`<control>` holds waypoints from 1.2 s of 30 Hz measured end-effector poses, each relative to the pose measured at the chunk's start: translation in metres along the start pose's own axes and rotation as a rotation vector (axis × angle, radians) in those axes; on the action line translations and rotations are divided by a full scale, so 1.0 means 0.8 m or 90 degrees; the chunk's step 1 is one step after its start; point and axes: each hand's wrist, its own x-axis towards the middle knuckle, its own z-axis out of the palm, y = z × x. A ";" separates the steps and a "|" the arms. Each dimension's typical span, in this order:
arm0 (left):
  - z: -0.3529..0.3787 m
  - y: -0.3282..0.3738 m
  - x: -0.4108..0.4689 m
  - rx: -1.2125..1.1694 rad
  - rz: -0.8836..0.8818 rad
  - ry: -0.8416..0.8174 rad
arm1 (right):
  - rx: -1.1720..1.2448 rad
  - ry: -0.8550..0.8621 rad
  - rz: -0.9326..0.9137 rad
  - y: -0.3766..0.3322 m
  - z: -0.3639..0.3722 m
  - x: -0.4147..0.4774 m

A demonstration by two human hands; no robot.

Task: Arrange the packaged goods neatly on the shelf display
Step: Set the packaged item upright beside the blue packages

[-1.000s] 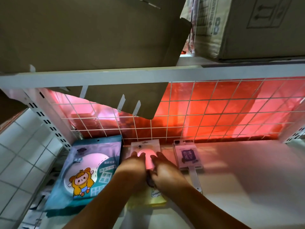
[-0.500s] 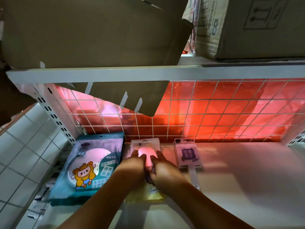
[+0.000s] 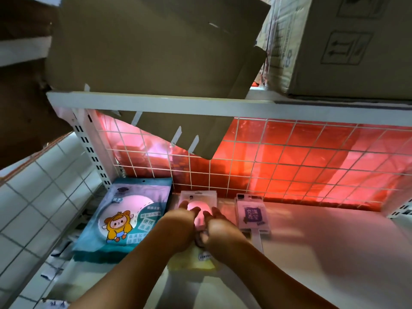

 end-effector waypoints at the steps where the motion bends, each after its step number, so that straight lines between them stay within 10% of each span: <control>1: -0.010 0.000 -0.006 -0.012 0.016 0.032 | -0.003 0.021 -0.010 -0.002 -0.004 -0.004; 17: -0.217 0.070 -0.078 -0.199 0.443 0.454 | -0.019 0.513 -0.043 -0.018 -0.173 -0.199; 36: -0.313 0.552 -0.157 -0.202 0.738 0.404 | -0.097 0.779 0.317 0.241 -0.279 -0.660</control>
